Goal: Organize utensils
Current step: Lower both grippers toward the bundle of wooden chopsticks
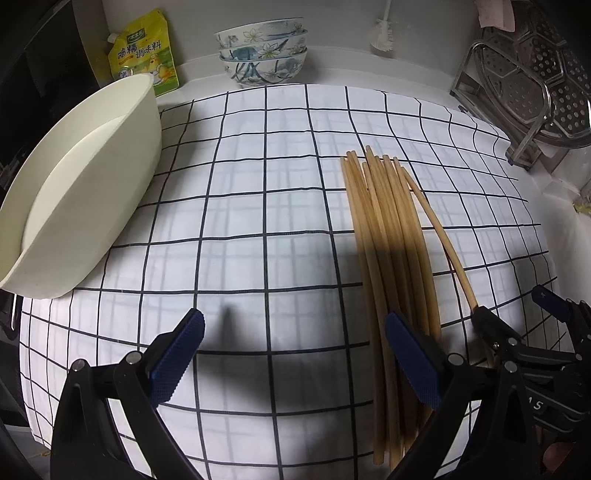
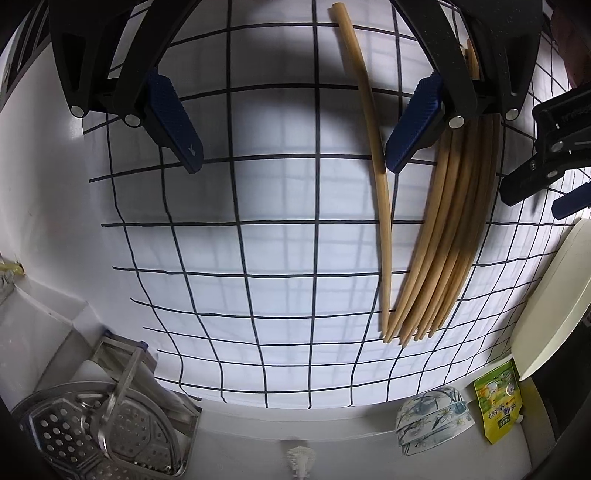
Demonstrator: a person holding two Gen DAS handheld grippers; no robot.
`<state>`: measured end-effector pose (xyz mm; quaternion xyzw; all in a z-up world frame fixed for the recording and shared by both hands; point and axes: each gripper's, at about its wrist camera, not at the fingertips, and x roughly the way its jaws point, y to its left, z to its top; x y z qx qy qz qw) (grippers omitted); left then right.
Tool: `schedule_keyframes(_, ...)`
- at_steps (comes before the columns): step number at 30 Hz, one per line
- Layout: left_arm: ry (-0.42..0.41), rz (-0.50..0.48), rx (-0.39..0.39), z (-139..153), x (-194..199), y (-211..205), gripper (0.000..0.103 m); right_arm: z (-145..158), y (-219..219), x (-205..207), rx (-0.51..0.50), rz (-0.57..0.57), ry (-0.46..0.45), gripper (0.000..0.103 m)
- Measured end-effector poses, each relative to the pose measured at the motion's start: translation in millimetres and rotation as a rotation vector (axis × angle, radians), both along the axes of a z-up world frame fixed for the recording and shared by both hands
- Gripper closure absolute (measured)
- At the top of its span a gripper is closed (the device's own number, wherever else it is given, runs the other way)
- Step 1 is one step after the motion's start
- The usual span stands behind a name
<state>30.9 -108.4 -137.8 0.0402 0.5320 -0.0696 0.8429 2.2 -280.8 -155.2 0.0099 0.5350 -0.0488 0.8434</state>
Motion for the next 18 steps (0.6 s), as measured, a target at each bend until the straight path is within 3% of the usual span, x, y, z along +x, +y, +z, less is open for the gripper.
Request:
schedule_keyframes(7,0.0,-0.016,0.051,-8,1,-4,0.007,-3,1,1,0.014,0.004,0.006,0.009)
schedule_keyframes(18,0.007,0.017,0.039,-11,2,12,0.007,-3,2,4,0.015,0.012,-0.007,0.009)
